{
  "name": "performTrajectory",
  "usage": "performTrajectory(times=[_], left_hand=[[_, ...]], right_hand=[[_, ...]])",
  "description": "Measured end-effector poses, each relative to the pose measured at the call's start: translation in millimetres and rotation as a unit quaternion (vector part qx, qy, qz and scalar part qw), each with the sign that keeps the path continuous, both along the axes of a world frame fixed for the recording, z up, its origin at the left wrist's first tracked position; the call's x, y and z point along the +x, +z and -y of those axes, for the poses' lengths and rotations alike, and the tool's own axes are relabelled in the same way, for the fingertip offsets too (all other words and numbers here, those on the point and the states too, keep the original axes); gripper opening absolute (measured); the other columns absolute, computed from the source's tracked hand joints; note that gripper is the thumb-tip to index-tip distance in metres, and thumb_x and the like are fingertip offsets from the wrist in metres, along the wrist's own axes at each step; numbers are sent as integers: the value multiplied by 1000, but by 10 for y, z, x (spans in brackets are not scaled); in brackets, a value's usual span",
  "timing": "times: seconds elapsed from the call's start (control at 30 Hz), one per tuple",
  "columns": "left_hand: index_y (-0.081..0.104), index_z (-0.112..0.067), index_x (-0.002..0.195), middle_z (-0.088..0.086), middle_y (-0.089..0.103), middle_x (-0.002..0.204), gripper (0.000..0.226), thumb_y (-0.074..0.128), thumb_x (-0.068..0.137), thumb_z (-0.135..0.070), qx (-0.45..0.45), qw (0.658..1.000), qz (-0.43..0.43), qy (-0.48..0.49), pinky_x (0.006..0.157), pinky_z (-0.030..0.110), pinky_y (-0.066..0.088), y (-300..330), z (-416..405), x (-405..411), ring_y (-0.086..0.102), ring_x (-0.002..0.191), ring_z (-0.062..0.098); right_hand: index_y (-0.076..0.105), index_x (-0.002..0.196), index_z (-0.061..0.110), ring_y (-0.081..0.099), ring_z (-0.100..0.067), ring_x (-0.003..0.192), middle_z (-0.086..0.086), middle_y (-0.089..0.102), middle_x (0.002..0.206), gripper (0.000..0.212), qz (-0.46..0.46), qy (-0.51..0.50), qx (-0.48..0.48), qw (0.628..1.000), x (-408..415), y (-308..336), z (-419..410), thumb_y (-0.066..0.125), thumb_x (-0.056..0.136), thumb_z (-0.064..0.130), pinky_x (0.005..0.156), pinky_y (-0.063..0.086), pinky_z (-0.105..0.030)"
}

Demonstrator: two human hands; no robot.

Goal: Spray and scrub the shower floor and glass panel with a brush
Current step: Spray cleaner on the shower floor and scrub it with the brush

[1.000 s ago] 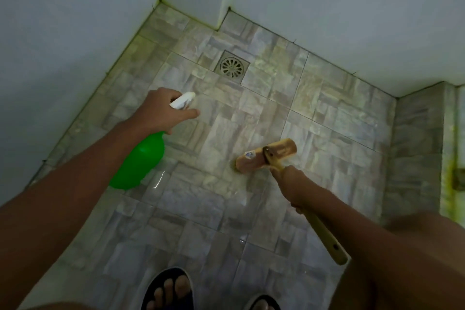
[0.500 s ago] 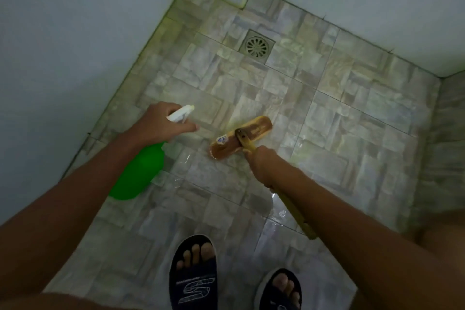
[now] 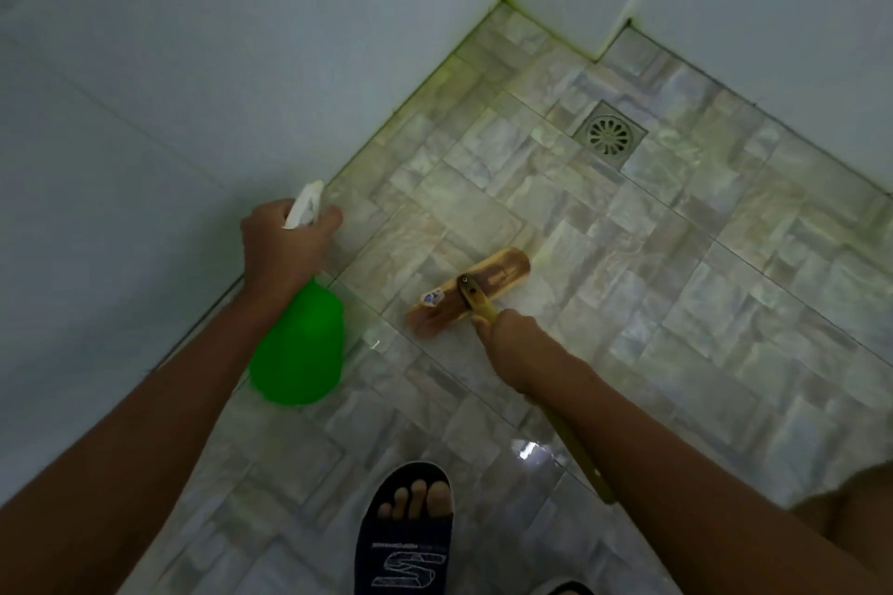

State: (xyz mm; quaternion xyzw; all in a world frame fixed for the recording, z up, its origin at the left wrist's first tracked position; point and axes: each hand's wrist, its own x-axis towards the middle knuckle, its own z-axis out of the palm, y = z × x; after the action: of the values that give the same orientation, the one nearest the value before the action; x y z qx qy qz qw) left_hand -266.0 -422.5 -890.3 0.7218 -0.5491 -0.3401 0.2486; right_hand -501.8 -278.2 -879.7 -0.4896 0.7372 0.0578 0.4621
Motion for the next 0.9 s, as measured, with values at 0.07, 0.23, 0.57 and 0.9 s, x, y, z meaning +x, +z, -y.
performTrajectory(times=[0.07, 0.23, 0.57, 0.9], left_hand=[[70, 2, 75, 28, 69, 73, 60, 74, 69, -57, -16, 1000, -7, 1, 61, 52, 60, 19, 23, 47, 73, 67, 40], [59, -1, 73, 5, 56, 64, 52, 82, 74, -48, 9, 997, 10, -75, 57, 32, 41, 47, 20, 213, 51, 58, 19], [67, -9, 70, -2, 50, 61, 28, 87, 81, -25, -4, 993, -53, -104, 48, 15, 30, 82, 82, 98, 38, 49, 2], [68, -1, 76, 5, 55, 66, 28, 81, 84, -25, -117, 986, -99, -71, 55, 27, 35, 137, 442, -74, 45, 61, 10]], right_hand=[[52, 122, -1, 63, -35, 103, -21, 59, 118, 47, 2, 10, 2, 1000, 62, -1, 124, 26, 109, 35, 77, 49, -38], [49, 103, 10, 58, -27, 78, -13, 55, 95, 40, -11, -18, 25, 999, 74, -109, 197, 31, 105, 46, 57, 46, -32], [46, 94, 13, 52, -15, 59, -5, 54, 83, 38, -17, -29, 8, 999, 111, -138, 333, 34, 104, 48, 43, 37, -25], [50, 125, 4, 54, -21, 65, -7, 57, 90, 44, -31, 105, -7, 994, 127, 13, 1256, 29, 108, 38, 47, 42, -22]])
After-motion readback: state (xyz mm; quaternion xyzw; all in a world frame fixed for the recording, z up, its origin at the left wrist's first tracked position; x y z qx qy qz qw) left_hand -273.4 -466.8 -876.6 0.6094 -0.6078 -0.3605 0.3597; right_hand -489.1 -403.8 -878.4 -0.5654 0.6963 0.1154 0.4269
